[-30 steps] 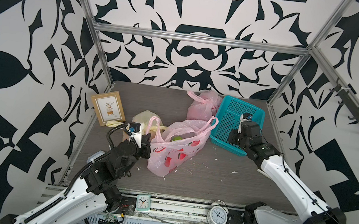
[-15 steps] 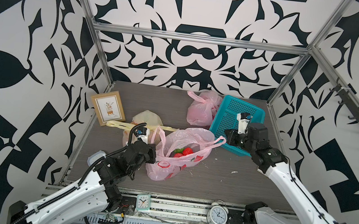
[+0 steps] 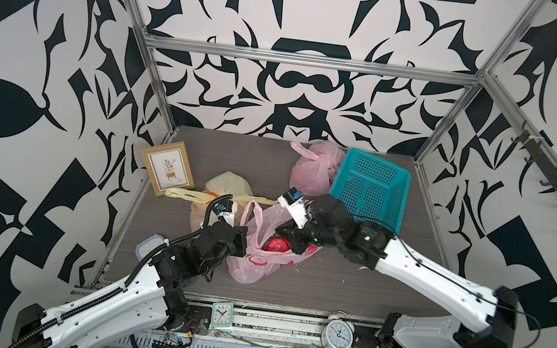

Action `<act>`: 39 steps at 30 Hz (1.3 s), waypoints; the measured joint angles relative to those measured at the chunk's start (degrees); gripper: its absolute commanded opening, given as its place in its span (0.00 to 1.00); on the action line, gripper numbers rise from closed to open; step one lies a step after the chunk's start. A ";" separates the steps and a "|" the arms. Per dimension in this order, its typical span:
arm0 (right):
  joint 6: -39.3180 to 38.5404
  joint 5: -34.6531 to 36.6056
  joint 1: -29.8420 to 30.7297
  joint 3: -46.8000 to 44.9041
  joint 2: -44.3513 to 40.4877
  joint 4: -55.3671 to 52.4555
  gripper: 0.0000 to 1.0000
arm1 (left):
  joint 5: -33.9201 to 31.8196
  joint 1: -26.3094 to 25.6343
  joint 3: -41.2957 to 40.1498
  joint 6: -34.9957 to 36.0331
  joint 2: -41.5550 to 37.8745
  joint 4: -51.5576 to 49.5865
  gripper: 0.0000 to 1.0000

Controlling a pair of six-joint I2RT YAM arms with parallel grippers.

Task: Untie the knot of a plastic bag & take out the apple
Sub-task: Adjust the plastic bag at the center of the board.

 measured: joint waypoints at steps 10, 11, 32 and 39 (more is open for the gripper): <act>9.29 8.02 2.54 -8.35 5.11 -6.34 0.08 | -3.52 0.00 1.20 -0.02 -2.67 -7.41 0.00; 10.08 9.01 2.54 -8.98 4.92 -6.88 0.09 | -3.91 0.00 1.27 -0.20 -2.86 -8.15 0.00; 12.15 21.68 1.14 -7.54 5.44 -0.81 0.09 | -4.98 -0.04 15.67 8.98 -3.02 -19.02 0.78; 11.58 16.17 -0.68 -7.54 3.02 6.05 0.09 | 3.61 -1.36 24.48 20.85 5.03 -13.75 0.78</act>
